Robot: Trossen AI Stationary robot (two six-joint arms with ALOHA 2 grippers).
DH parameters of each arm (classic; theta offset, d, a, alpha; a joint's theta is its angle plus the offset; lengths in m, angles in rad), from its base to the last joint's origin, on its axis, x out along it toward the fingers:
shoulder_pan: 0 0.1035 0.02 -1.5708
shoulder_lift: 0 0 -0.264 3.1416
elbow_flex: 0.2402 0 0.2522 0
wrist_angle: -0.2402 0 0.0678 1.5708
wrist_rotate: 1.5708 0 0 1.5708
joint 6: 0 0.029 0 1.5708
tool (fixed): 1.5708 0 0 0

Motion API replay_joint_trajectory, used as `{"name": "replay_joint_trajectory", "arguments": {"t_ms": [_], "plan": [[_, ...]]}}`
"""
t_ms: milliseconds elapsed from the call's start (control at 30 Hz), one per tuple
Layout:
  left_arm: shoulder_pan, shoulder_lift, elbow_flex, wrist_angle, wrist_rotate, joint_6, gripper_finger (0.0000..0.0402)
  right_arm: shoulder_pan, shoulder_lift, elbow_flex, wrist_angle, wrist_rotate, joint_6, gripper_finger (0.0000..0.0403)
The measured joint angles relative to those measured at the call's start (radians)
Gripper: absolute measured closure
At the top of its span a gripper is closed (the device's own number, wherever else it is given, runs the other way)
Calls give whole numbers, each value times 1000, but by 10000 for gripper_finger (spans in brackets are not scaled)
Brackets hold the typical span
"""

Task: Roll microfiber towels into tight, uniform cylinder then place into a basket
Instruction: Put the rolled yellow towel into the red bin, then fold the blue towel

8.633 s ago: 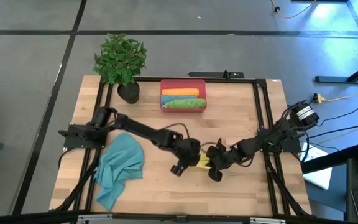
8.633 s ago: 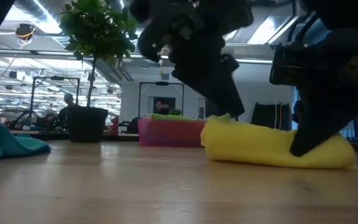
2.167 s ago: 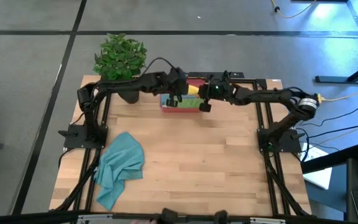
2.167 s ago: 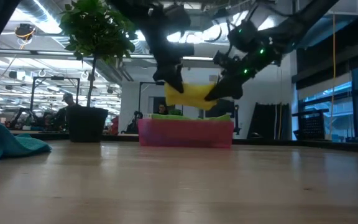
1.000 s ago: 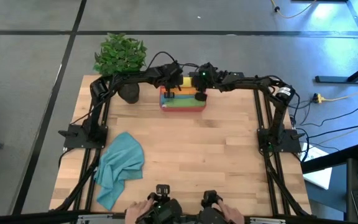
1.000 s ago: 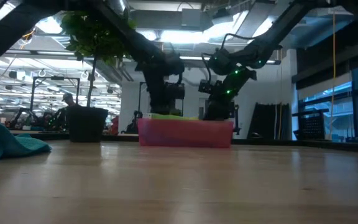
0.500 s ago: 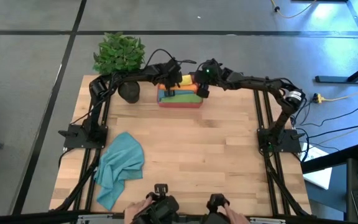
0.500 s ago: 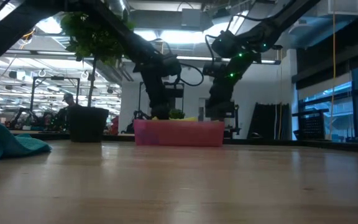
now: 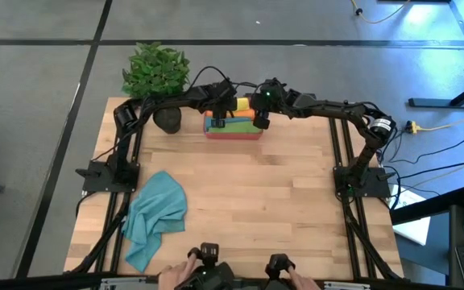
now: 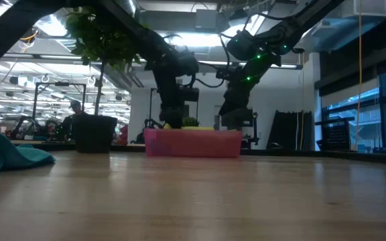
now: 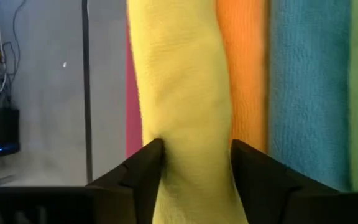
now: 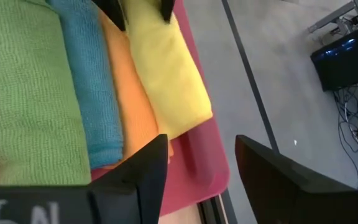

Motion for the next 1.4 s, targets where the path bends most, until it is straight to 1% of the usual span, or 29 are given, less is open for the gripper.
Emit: {"name": "replay_joint_trajectory", "arguments": {"t_ms": [133,267,467,567,700,867,967,1167,1300,1400], "plan": [[-9,-35,0,-26,-46,7,208,2,0,0,-1,0,0,215],[-9,-82,0,-52,-62,5,205,3,0,1,-9,0,3,215],[-35,-195,0,-124,-62,-100,206,24,0,2,-39,0,18,215],[-75,-280,0,-194,-49,-199,206,52,-15,2,-103,2,32,215],[-150,-402,-2,-273,-39,-314,212,109,-71,2,-219,20,60,215],[-285,-586,-59,-266,-51,-421,225,207,-182,2,-341,41,151,215],[-384,-694,-139,-213,-71,-511,231,280,-254,-2,-399,34,256,215],[-608,-879,-404,59,-122,-645,233,450,-359,-71,-401,18,409,215],[-749,-936,-572,247,-188,-736,233,576,-375,-152,-316,16,518,215],[-842,-942,-666,338,-243,-796,233,669,-361,-222,-187,15,570,215]]}}
